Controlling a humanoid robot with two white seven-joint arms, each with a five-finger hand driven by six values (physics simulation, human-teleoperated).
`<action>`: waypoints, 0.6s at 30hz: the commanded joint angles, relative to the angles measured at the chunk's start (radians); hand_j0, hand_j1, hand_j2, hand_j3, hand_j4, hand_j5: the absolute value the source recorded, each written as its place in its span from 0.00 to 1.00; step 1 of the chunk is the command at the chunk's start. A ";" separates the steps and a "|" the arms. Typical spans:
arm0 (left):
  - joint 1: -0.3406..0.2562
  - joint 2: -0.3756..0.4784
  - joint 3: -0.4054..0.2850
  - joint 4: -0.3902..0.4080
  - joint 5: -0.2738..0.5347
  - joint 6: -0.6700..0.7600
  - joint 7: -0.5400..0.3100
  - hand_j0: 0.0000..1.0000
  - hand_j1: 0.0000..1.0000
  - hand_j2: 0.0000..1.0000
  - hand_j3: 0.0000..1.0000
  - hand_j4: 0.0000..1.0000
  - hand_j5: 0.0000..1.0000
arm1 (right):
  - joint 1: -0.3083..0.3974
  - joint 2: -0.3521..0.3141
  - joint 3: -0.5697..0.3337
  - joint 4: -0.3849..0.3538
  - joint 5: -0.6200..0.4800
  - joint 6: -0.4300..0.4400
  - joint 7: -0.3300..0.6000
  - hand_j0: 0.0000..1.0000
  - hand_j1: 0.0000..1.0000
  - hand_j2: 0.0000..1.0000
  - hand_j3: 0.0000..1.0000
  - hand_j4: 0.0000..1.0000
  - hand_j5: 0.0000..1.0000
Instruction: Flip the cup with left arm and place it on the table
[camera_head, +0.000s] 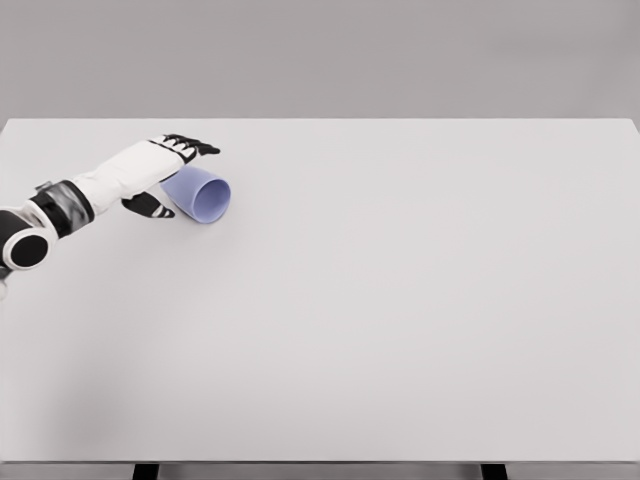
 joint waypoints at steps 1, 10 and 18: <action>0.000 -0.012 0.000 0.010 -0.011 0.001 0.001 1.00 1.00 1.00 1.00 1.00 1.00 | 0.000 0.000 0.000 0.000 0.000 0.000 0.000 1.00 1.00 1.00 1.00 1.00 1.00; -0.014 -0.032 -0.020 0.034 -0.037 0.001 0.001 1.00 1.00 1.00 1.00 1.00 1.00 | 0.002 0.000 0.000 0.000 0.000 0.000 0.000 1.00 1.00 1.00 1.00 1.00 1.00; -0.015 -0.032 -0.027 0.036 -0.052 0.002 -0.001 1.00 1.00 1.00 1.00 1.00 1.00 | 0.000 0.000 0.000 0.000 0.000 0.000 0.000 1.00 1.00 1.00 1.00 1.00 1.00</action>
